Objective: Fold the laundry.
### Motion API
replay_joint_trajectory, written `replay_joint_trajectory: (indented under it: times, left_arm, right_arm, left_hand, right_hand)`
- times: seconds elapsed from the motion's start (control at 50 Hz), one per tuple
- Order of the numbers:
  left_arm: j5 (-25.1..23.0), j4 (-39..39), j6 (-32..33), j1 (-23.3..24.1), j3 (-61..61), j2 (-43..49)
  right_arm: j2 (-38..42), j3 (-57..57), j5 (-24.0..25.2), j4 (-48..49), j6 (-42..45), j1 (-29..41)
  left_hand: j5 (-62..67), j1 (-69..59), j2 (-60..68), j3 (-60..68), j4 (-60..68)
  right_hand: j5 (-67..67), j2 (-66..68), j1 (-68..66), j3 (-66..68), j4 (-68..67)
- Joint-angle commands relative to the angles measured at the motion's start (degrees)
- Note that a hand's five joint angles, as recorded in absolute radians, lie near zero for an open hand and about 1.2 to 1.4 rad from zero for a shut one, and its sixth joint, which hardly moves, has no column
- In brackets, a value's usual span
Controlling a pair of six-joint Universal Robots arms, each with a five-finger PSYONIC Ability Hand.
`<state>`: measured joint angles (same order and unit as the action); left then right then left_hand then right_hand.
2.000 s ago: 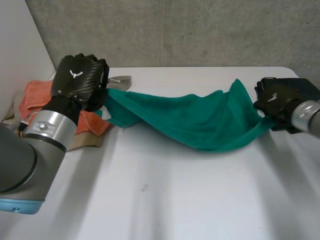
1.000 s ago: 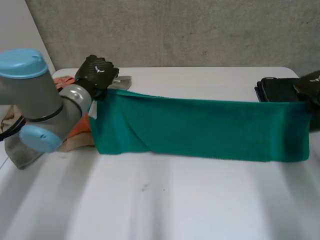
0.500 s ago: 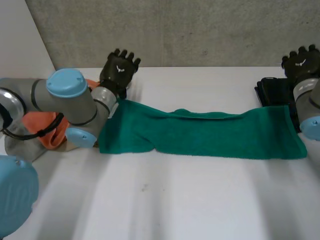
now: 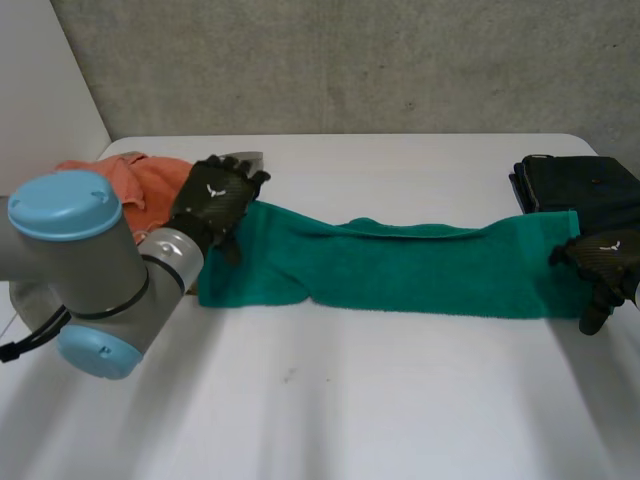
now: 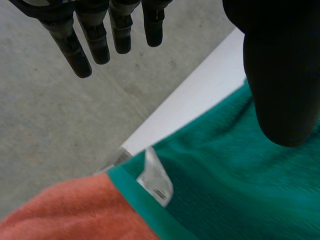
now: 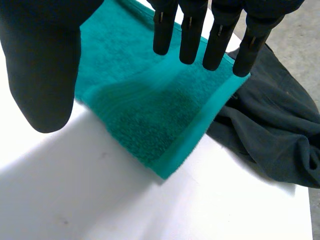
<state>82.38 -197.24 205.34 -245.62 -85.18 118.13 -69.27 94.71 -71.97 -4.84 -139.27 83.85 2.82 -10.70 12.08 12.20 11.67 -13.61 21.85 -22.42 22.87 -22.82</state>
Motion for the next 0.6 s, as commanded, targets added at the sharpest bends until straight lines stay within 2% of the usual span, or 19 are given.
replay_joint_trajectory:
  times: [0.02, 0.06, 0.14, 0.22, 0.28, 0.34, 0.38, 0.44, 0.54, 0.6]
  left_arm:
    - [-0.47, -0.25, -0.03, 0.06, -0.6, 0.43]
    - [-0.47, -0.25, -0.12, 0.06, -0.6, 0.34]
    - [-0.47, -0.25, -0.12, 0.14, -0.69, 0.34]
    - [-0.47, -0.34, -0.12, 0.32, -1.04, 0.34]
    - [-0.29, -0.25, -0.2, 0.32, -1.57, -0.27]
    - [-0.2, 0.01, -0.2, 0.41, -2.44, -2.37]
    - [-0.29, 0.01, -0.2, 0.41, -3.24, -3.69]
    - [-0.46, -0.08, -0.2, 0.41, -4.99, -5.98]
    - [-0.38, -0.08, -0.2, 0.41, -7.1, -8.71]
    - [-0.47, -0.08, -0.64, 0.32, -8.51, -9.94]
  right_arm:
    - [4.58, 1.97, 2.27, 10.99, 0.14, -1.32]
    - [6.16, 1.44, 2.54, 12.05, 0.23, -1.32]
    - [9.5, -0.84, 2.1, 13.54, 1.1, -1.32]
    - [12.23, -3.22, 0.62, 13.55, 2.51, -1.76]
    - [11.79, -1.99, -1.23, 15.47, 1.99, -3.25]
    - [7.94, 0.12, -3.52, 18.37, 1.99, -6.5]
    - [3.03, 0.82, -3.7, 17.6, 2.86, -8.77]
    - [0.37, 0.56, -3.09, 15.31, 4.18, -11.5]
    - [3.34, -4.17, -3.69, 11.18, 7.6, -16.25]
    - [3.88, -6.29, -4.49, 9.95, 9.8, -16.17]
  left_hand:
    - [-1.43, -0.69, -0.69, -0.8, -0.28]
    - [-1.6, -0.52, -0.86, -0.97, -0.45]
    - [-1.77, -0.35, -1.02, -1.14, -0.62]
    - [-1.77, -0.35, -1.03, -1.14, -0.62]
    - [-1.94, -0.18, -1.19, -1.31, -0.79]
    - [-1.94, -0.18, -1.19, -1.31, -0.79]
    - [-1.94, -0.18, -1.19, -1.31, -0.79]
    - [-2.11, -0.02, -1.36, -1.48, -0.95]
    - [-2.27, 0.15, -1.53, -1.64, -1.12]
    - [-2.27, 0.15, -1.53, -1.64, -1.12]
  right_hand:
    - [-7.5, 9.26, -8.68, 8.24, -8.28]
    - [-8.5, 10.27, -9.69, 9.24, -9.29]
    - [-19.74, 21.51, -20.93, 20.48, -20.53]
    - [-56.31, 58.08, -57.5, 57.05, -57.1]
    - [-56.39, 58.15, -57.58, 57.13, -57.18]
    - [-56.39, 58.15, -57.58, 57.13, -57.18]
    - [-56.39, 58.15, -57.58, 57.13, -57.18]
    - [-56.39, 58.15, -57.58, 57.13, -57.18]
    - [-56.39, 58.15, -57.58, 57.13, -57.18]
    - [-56.39, 58.15, -57.58, 57.13, -57.18]
